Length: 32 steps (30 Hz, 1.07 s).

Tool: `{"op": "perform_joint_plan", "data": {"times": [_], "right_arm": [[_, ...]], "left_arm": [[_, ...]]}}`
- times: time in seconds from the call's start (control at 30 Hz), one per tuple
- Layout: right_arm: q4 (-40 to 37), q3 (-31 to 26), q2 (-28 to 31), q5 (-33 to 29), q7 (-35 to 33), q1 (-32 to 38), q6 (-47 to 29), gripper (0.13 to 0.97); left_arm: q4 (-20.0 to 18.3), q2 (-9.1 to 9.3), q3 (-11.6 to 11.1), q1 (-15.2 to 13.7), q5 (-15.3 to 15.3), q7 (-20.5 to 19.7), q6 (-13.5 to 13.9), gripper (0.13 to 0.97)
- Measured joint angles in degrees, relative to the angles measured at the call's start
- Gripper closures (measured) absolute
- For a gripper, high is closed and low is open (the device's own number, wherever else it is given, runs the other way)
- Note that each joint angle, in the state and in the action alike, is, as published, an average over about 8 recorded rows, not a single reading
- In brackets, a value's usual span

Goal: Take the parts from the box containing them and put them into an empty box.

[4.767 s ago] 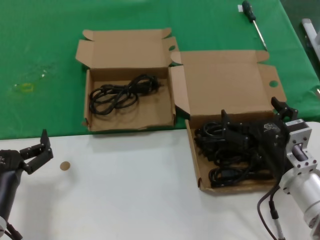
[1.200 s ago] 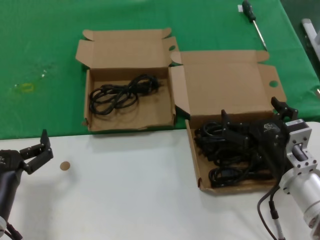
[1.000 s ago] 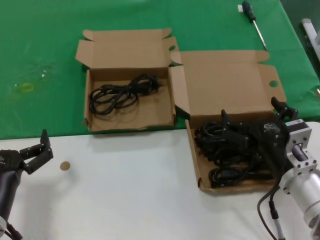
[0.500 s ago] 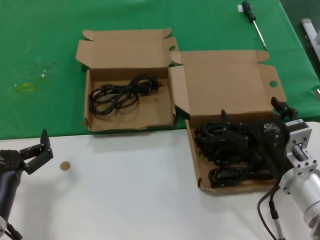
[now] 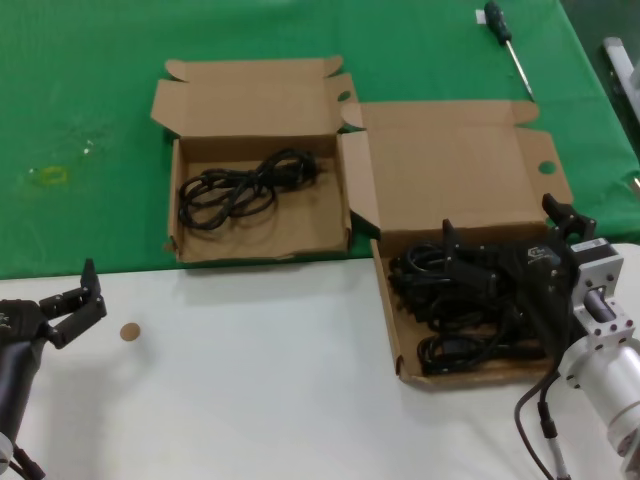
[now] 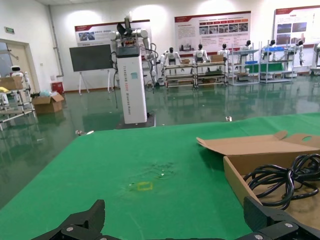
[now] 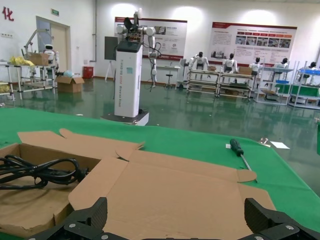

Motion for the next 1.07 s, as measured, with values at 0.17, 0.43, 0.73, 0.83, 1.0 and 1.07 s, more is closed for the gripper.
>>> {"op": "perform_joint_plan", "data": {"times": [0.17, 0.43, 0.73, 0.83, 1.0, 1.07], "right_arm": [[0.0, 0.0, 0.0, 0.0, 0.0, 0.0, 0.0, 0.129], [0.0, 0.0, 0.0, 0.0, 0.0, 0.0, 0.0, 0.129], [0.0, 0.0, 0.0, 0.0, 0.0, 0.0, 0.0, 0.129], [0.0, 0.0, 0.0, 0.0, 0.0, 0.0, 0.0, 0.129], [0.0, 0.0, 0.0, 0.0, 0.0, 0.0, 0.0, 0.129], [0.0, 0.0, 0.0, 0.0, 0.0, 0.0, 0.0, 0.129]], "left_arm": [[0.0, 0.0, 0.0, 0.0, 0.0, 0.0, 0.0, 0.132], [0.0, 0.0, 0.0, 0.0, 0.0, 0.0, 0.0, 0.132], [0.0, 0.0, 0.0, 0.0, 0.0, 0.0, 0.0, 0.132], [0.0, 0.0, 0.0, 0.0, 0.0, 0.0, 0.0, 0.132], [0.0, 0.0, 0.0, 0.0, 0.0, 0.0, 0.0, 0.132], [0.0, 0.0, 0.0, 0.0, 0.0, 0.0, 0.0, 0.132]]}}
